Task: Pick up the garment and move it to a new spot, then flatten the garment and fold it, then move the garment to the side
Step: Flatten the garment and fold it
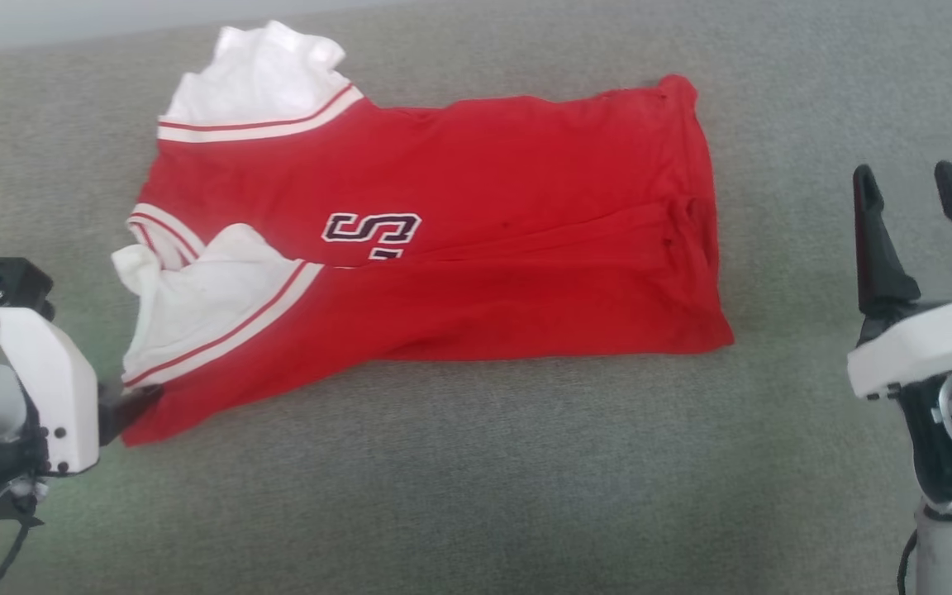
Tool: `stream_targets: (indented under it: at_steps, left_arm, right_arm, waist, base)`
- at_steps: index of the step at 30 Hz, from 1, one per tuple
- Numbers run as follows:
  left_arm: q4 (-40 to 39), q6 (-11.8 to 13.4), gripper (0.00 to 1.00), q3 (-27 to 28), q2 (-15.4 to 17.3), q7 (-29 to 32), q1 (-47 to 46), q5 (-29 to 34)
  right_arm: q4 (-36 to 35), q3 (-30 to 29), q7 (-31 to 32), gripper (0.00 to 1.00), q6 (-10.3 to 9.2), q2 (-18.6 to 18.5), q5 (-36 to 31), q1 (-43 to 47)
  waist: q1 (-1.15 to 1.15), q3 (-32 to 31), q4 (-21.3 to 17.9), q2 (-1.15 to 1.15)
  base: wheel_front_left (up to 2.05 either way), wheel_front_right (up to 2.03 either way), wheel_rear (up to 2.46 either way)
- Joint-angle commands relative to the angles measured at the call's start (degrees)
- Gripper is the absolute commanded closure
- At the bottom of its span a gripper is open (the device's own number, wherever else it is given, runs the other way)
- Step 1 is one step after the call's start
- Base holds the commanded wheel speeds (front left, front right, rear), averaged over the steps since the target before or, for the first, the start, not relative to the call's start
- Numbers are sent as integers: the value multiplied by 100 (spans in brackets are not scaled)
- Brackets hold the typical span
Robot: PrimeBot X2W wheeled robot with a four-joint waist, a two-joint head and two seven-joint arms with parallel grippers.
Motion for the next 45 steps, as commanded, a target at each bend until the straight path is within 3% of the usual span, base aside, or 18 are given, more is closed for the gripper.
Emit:
stream_targets:
  at_steps: [1, 7, 8, 9, 10, 22, 37, 38, 39, 40, 45]
  left_arm:
    - [105, 9, 0, -7, -67, -32, 126, -53]
    - [550, -102, 0, -87, -328, 26, 291, -205]
    - [632, -161, 46, -149, -409, 162, 300, -250]
    - [647, -208, 85, -191, -438, 217, 286, -201]
    - [682, -215, 100, -219, -476, 279, 291, -221]
    - [913, -453, 100, -298, -810, 388, 112, -65]
    - [1280, -838, 100, -302, -1227, 324, -136, 117]
    - [1306, -867, 100, -297, -1249, 318, -149, 125]
    - [1336, -883, 100, -294, -1276, 315, -160, 132]
    - [1372, -905, 100, -297, -1299, 310, -180, 148]
    - [1554, -947, 100, -266, -1378, 268, -199, 128]
  right_arm:
    - [-19, -21, -39, 0, -4, 18, 89, 89]
    - [-7, 115, 168, 0, -4, 15, 363, 334]
    - [5, 181, 285, 0, -4, 15, 368, 374]
    - [17, 199, 347, 0, -4, 16, 424, 388]
    - [33, 216, 426, 0, -4, 16, 453, 412]
    - [486, 607, 1895, 0, -4, 14, 1013, 471]
    - [1696, 579, 3735, 0, -4, 41, 829, -414]
    - [1827, 605, 3907, 29, -3, 44, 802, -462]
    - [1939, 622, 4056, 90, -4, 59, 766, -499]
    - [2012, 655, 4196, 100, -3, 66, 678, -534]
    - [2043, 620, 4562, 100, -4, 52, 611, -716]
  waist:
    - [0, 70, -85, 0]
    - [0, 144, -186, 0]
    - [0, 152, -191, 0]
    - [0, 154, -189, 0]
    - [0, 157, -183, 0]
    - [0, 255, -46, 0]
    - [0, 402, 320, 0]
    - [0, 406, 335, 0]
    - [0, 410, 351, 0]
    - [0, 415, 371, 0]
    - [0, 402, 434, 0]
  base:
    - [0, 0, 0]
    - [0, 0, 0]
    - [0, 0, 0]
    - [0, 0, 0]
    - [0, 0, 0]
    - [0, 0, 0]
    - [0, 0, 0]
    - [0, 0, 0]
    - [0, 0, 0]
    - [0, 0, 0]
    - [0, 0, 0]
